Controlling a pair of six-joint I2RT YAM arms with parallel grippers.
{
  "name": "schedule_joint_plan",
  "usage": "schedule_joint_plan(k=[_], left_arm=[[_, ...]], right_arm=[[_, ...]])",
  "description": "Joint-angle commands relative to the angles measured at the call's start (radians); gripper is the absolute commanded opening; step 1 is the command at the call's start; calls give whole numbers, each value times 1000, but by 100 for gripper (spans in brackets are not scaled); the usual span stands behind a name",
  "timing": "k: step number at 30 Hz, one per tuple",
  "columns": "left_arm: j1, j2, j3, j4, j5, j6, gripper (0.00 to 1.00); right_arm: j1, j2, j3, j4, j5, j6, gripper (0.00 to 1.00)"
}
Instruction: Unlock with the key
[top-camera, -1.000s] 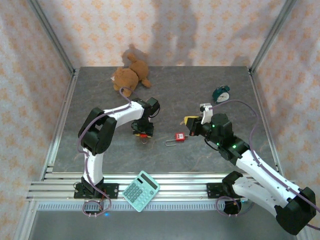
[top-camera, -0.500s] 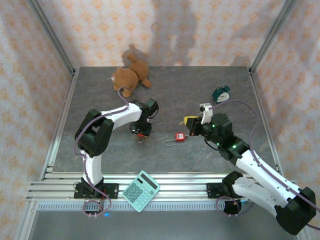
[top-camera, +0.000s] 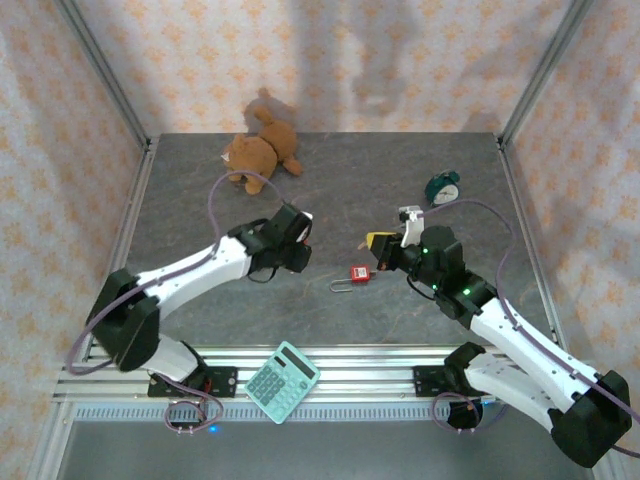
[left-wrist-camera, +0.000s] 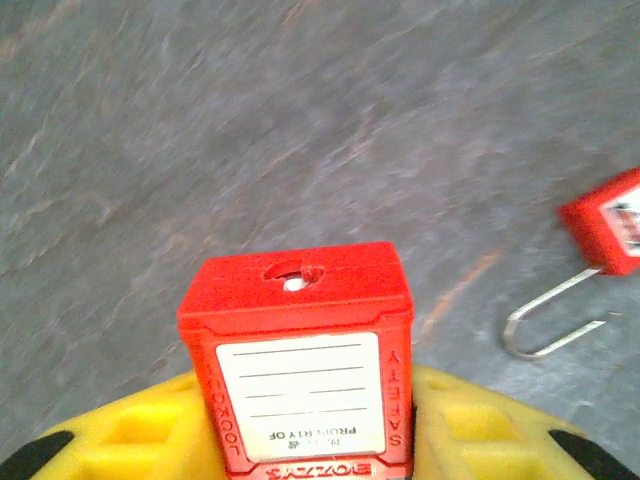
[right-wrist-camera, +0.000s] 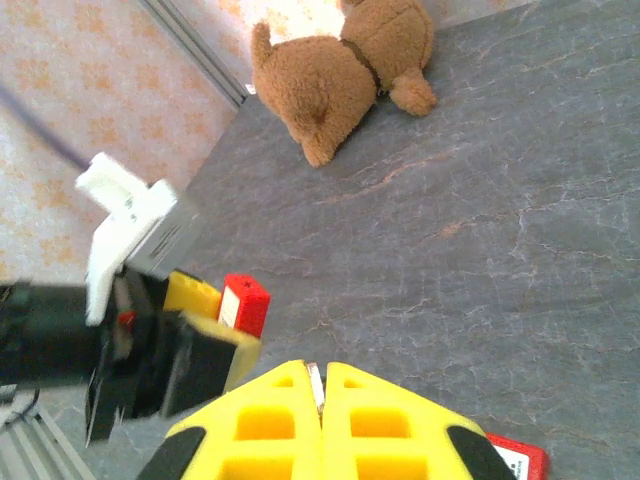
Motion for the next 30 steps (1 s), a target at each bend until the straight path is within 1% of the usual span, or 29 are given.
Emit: schedule_joint_plan(k=[1, 3, 6, 11, 13, 19, 22, 30], left_arm=[[-72, -107, -124, 333, -98, 74, 39], [-131, -158, -188, 449, -186, 136, 38], [-206, -197, -252, 576, -269, 226, 38], [-327, -200, -294, 666, -366, 383, 38], [-358, -201, -303, 683, -382, 415, 39], [-398, -212, -325, 715, -384, 450, 38], [-403, -218, -346, 757, -387, 461, 37], [-403, -200, -345, 757, -405, 465, 34]], right_arm=[[0, 12, 39, 56, 7, 58, 3], [14, 18, 47, 58, 36, 67, 3], [47, 21, 63, 62, 74, 66, 3], [118, 28, 93, 44, 131, 48, 3], [140, 26, 97, 45, 145, 50, 3], [190, 28, 99, 40, 163, 60, 2], [195, 32, 99, 33, 157, 63, 3], [209, 36, 91, 27, 141, 69, 2]])
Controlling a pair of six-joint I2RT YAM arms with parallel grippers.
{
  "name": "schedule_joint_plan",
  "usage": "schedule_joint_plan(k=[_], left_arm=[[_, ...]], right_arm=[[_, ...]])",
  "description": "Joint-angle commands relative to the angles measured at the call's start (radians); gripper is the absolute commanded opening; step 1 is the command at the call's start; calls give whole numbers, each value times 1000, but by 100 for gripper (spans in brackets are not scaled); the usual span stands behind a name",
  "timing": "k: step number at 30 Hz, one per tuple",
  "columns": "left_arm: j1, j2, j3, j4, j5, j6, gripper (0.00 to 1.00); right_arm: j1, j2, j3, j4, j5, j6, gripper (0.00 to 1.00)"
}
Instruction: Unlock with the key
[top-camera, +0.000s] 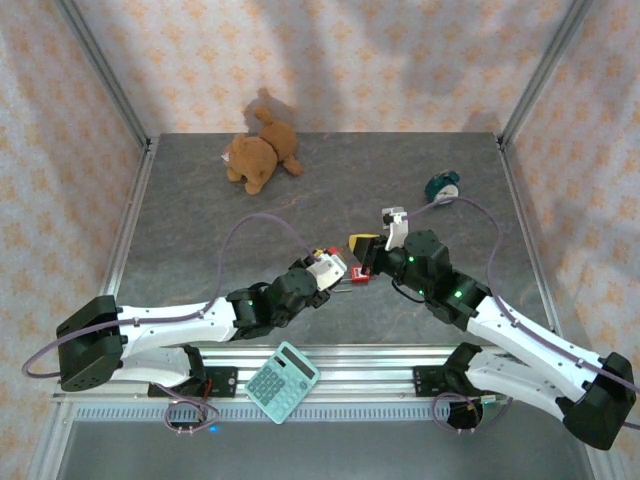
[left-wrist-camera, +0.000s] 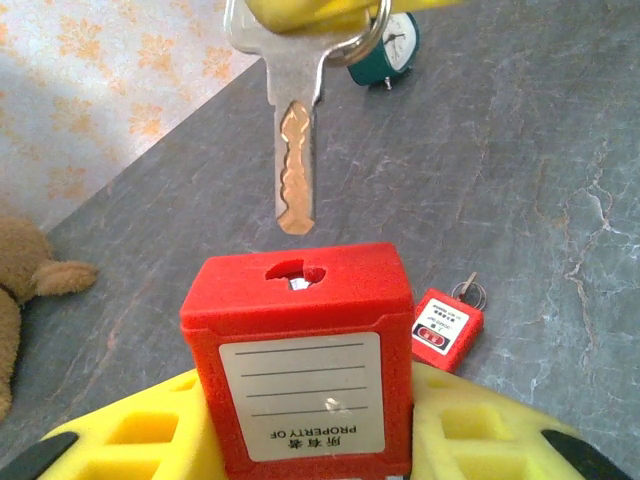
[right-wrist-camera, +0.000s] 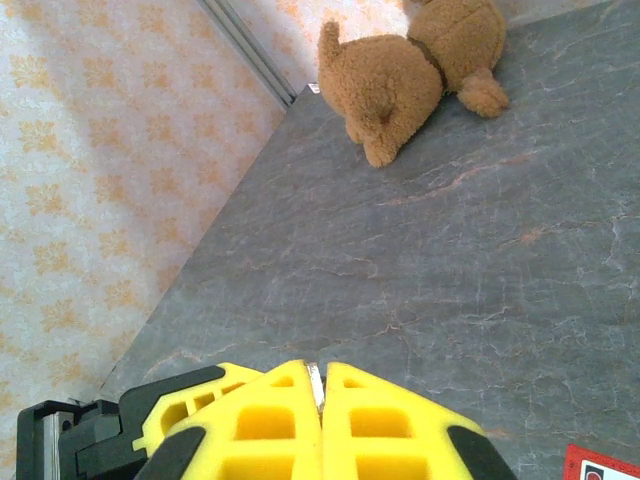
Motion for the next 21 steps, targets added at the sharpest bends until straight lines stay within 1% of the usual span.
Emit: schedule_joint_plan(k=[1, 13, 21], left_arm=[[-7, -6, -8, 60, -37, 15, 34], [-7, 3, 9, 46, -37, 4, 34], [-7, 7, 36, 22, -66, -9, 34]], right_arm=[[11, 5, 23, 11, 10, 5, 2], [16, 36, -3, 17, 11, 4, 2], [35, 65, -11, -10, 8, -14, 1]])
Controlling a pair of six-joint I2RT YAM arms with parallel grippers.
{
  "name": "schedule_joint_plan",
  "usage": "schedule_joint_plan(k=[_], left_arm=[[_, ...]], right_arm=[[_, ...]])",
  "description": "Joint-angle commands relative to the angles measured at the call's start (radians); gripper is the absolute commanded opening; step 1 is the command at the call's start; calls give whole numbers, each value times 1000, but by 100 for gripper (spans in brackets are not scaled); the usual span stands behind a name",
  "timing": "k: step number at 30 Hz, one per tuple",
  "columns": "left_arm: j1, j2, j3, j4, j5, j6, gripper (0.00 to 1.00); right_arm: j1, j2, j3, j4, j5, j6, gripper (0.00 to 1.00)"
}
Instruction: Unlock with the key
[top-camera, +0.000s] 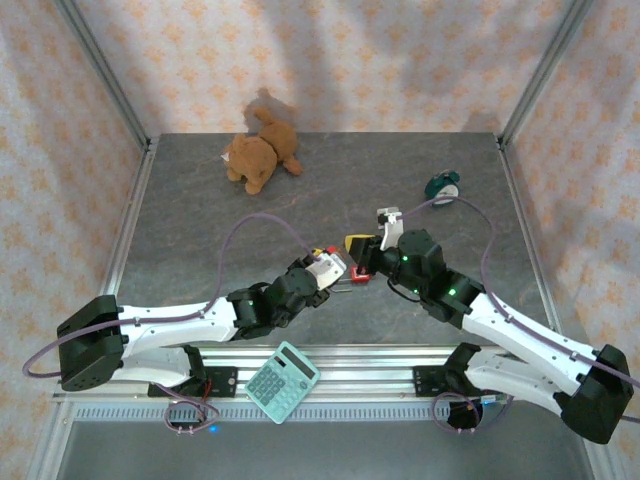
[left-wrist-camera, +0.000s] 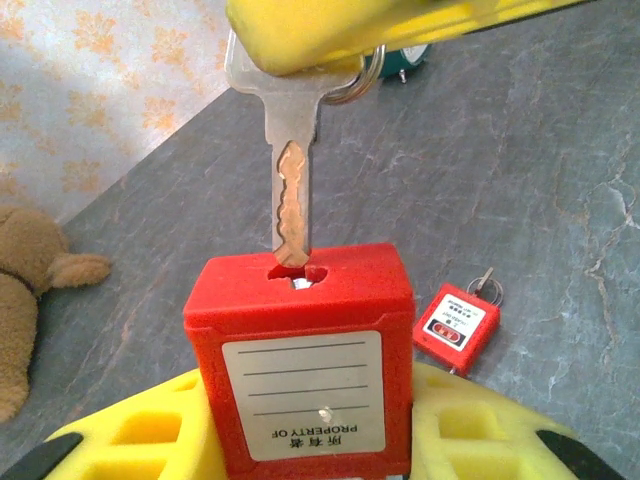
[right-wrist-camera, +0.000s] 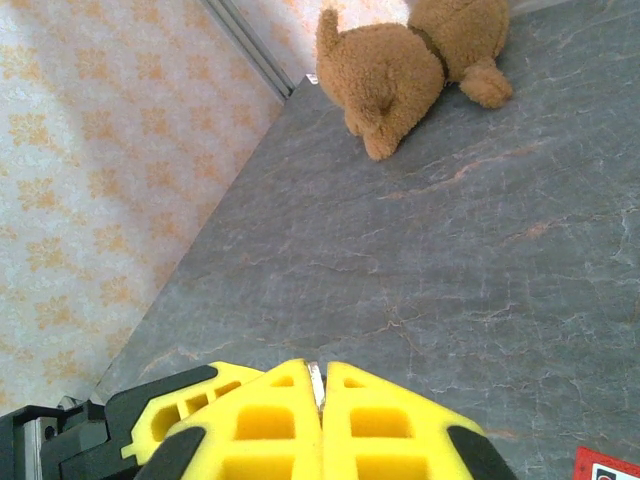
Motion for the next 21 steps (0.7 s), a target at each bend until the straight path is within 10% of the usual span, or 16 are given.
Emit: schedule_joint_plan(k=[1, 21], left_arm=[[-7, 8, 45, 24, -41, -11, 34], [-5, 11, 85, 28, -17, -25, 34]], right_arm=[[20, 24, -12, -39, -4, -20, 1], [23, 101, -7, -32, -66, -18, 1]])
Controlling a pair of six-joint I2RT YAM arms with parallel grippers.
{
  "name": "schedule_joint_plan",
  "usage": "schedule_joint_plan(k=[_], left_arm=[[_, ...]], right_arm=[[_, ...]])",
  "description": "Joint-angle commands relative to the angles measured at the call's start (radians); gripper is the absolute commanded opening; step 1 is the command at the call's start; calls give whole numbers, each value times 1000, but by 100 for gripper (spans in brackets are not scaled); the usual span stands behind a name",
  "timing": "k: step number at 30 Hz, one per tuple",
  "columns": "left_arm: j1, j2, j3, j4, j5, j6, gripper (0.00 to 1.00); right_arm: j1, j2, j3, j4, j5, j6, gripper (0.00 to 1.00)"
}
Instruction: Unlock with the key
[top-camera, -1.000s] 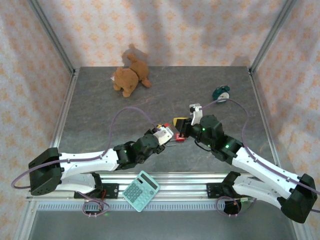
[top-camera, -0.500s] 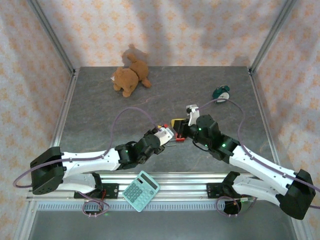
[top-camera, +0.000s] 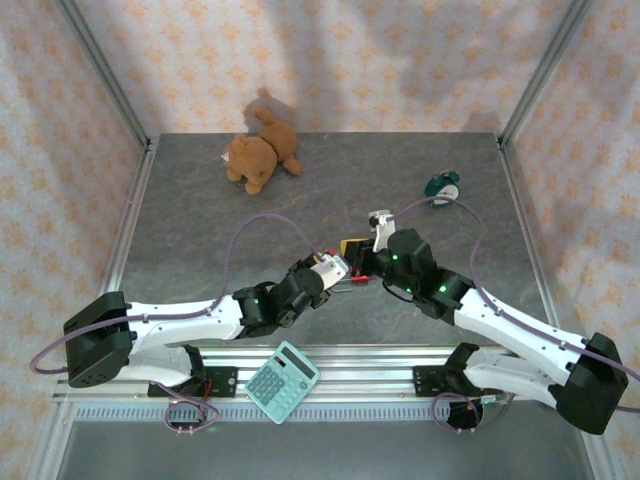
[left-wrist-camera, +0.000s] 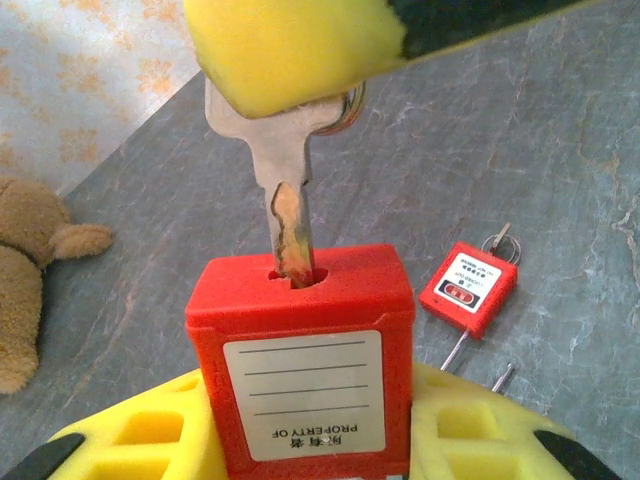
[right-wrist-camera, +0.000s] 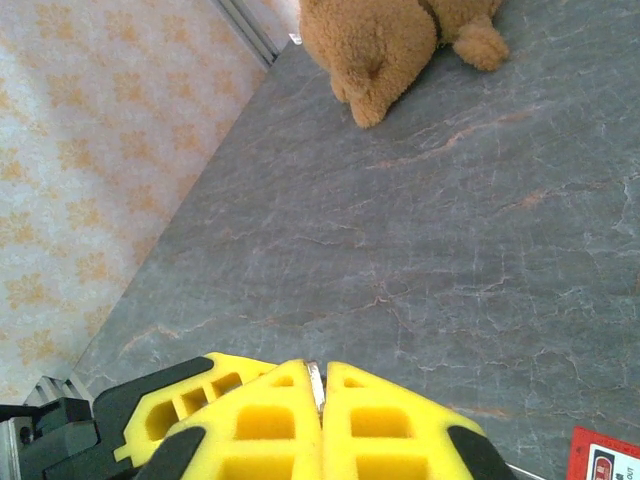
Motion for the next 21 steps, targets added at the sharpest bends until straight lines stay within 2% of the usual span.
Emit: schedule_joint_plan(k=[1, 12, 21], left_arm=[[-5, -32, 64, 96, 6, -14, 34], [17, -126, 9, 194, 51, -64, 31], [17, -161, -13, 191, 84, -64, 30]], right_arm=[[12, 37, -2, -36, -70, -17, 1], [11, 57, -31, 0, -122, 18, 1], [11, 90, 9, -32, -110, 11, 1]])
